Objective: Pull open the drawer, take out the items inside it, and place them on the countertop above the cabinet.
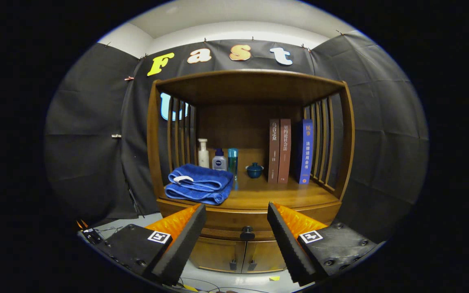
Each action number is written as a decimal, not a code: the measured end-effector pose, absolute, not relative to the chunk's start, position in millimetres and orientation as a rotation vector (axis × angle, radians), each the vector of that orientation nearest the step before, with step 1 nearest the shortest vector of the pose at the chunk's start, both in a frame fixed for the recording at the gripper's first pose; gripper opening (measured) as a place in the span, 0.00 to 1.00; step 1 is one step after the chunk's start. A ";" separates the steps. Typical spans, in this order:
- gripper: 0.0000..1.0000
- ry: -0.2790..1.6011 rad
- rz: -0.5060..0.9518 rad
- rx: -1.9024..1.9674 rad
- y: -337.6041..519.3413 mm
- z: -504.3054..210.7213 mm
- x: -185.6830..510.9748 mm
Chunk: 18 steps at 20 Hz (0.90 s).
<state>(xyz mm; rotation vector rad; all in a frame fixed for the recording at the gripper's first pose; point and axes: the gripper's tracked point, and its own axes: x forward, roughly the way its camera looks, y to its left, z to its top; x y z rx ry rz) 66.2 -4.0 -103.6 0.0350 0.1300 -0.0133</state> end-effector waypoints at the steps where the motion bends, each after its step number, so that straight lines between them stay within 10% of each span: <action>1: 0.99 0.144 -0.017 0.040 -5.7 -114.1 73.4; 18: 0.84 0.424 -0.064 0.055 -33.2 -279.6 158.6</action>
